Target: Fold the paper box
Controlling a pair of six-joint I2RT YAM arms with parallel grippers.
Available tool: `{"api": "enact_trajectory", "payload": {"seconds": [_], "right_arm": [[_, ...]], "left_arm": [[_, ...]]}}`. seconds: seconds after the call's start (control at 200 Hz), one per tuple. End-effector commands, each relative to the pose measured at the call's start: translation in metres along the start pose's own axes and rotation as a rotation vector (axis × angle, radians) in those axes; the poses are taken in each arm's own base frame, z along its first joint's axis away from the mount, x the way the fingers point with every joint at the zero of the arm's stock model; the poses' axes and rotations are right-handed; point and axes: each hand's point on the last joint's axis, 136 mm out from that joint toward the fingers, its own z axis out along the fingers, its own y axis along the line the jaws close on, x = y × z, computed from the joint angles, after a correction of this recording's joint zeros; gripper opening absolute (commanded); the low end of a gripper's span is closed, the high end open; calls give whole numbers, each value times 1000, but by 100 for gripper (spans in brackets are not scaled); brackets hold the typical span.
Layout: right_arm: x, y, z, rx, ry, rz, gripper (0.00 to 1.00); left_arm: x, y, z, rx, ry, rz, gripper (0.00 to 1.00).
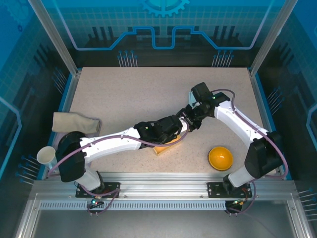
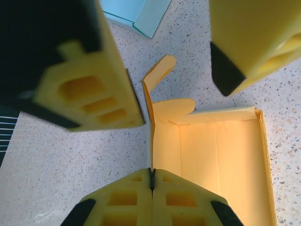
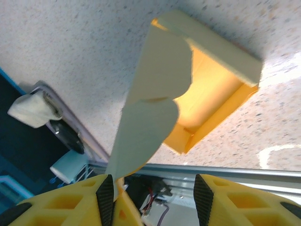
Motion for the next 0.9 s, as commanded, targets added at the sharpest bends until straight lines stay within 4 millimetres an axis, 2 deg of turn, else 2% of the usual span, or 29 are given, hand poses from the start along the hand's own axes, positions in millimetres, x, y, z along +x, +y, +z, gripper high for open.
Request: {"api": "enact_trajectory", "payload": {"seconds": [0.0, 0.205, 0.41, 0.54, 0.71, 0.785, 0.895], "right_arm": [[-16, -17, -11, 98, -114, -28, 51], [-30, 3, -19, 44, -246, -110, 52], [-28, 25, -8, -21, -261, -128, 54], [-25, 32, -4, -26, -288, -150, 56], [-29, 24, 8, 4, -289, -131, 57], [-27, 13, 11, 46, -276, -105, 58], [-22, -9, 4, 106, -299, -45, 58]], "left_arm": [[0, -1, -3, 3, 12, -8, 0], [3, -3, -2, 14, 26, -23, 0], [-3, -4, -3, 27, 13, -41, 0], [-5, -4, -2, 28, 13, -44, 0], [-6, -5, -1, 34, 10, -48, 0], [-5, -5, 0, 33, 16, -48, 0], [-1, -2, 4, 17, 43, -47, 0]]}}
